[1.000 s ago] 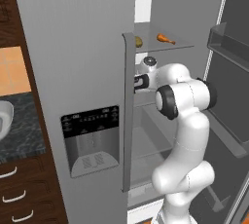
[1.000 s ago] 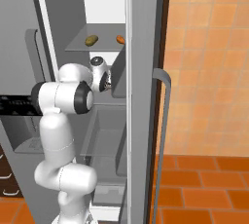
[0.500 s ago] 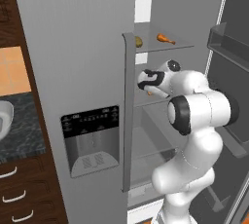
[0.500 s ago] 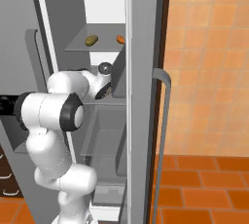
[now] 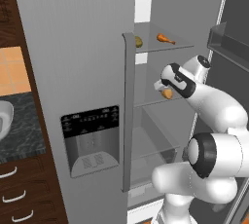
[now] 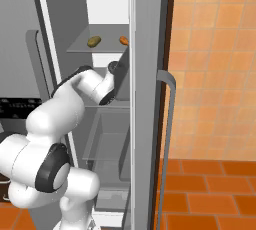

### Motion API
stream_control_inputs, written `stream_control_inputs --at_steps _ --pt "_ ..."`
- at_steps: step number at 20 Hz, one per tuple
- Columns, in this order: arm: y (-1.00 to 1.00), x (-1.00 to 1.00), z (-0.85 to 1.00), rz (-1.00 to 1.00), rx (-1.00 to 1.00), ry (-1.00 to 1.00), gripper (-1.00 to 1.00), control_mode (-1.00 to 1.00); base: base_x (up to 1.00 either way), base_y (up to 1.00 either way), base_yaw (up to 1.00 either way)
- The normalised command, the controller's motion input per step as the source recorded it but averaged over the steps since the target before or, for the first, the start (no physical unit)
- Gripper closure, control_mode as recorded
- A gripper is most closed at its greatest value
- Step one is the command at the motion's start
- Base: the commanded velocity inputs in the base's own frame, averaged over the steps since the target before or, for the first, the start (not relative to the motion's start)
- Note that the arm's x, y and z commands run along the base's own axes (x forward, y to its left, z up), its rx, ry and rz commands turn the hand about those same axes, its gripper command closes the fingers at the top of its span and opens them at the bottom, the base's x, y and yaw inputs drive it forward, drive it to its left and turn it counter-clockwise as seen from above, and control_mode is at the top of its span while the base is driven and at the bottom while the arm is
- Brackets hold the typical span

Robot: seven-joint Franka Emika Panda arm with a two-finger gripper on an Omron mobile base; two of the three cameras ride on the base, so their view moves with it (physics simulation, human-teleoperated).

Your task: Place one potato and one chicken drumstick in each tupperware on the nearby counter, to pack two identical lunches.

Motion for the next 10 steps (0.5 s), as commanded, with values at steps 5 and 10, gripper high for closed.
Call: stream_control_inputs --at_steps 5,10 --pt "0.00 -0.32 1.00 0.12 -0.01 0.32 1.00 -1.00 0.00 0.00 0.00" --pt "0.03 -0.94 0.47 0.08 -0.02 0.20 1.00 -1.00 0.00 0.00 0.00"
